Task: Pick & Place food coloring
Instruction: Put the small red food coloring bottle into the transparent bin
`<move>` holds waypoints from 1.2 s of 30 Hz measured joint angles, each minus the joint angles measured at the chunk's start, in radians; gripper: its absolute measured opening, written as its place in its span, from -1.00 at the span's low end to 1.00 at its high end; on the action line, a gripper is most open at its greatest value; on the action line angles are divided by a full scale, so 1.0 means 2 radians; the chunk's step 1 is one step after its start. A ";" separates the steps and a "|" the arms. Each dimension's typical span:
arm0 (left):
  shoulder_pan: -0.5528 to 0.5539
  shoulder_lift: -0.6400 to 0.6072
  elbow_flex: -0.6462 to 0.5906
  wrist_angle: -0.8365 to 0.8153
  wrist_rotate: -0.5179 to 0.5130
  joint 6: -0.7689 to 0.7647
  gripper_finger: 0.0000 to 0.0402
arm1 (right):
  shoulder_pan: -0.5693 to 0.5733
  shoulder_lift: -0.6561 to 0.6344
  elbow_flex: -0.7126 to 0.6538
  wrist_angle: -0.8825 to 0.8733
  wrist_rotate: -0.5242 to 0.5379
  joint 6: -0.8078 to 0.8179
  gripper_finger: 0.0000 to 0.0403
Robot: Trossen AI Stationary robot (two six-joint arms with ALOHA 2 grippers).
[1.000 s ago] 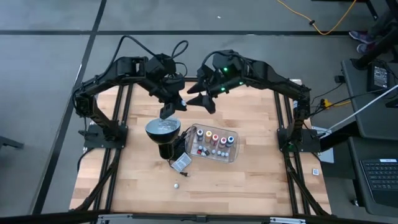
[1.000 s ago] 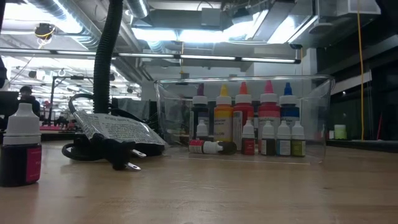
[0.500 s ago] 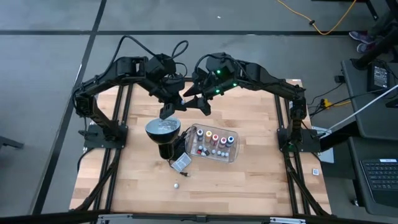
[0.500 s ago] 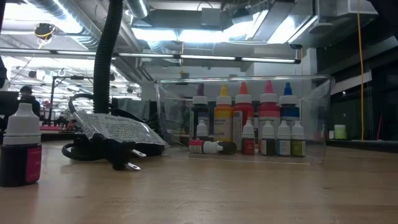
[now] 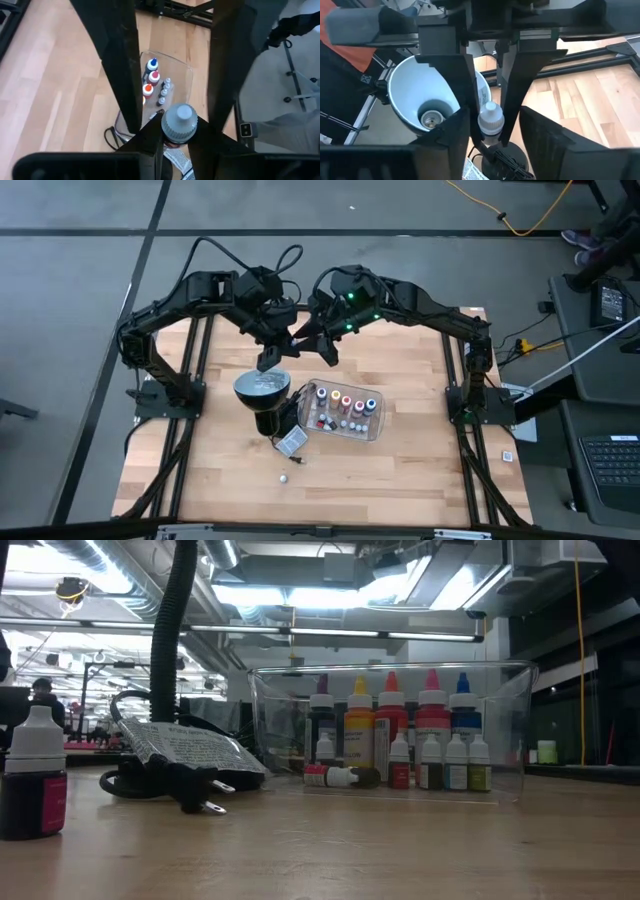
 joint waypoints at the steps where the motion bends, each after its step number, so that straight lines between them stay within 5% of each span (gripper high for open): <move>1: 0.000 0.000 0.000 0.000 -0.005 0.000 -0.69 | 0.000 0.000 0.000 0.000 0.001 0.000 -0.18; 14: 0.000 -0.001 0.000 0.001 -0.015 -0.007 -0.66 | 0.012 0.000 0.000 0.007 0.005 -0.003 -0.75; 36: 0.018 -0.015 0.000 -0.013 -0.019 -0.002 -0.15 | 0.014 -0.001 0.003 -0.030 0.023 0.002 -0.70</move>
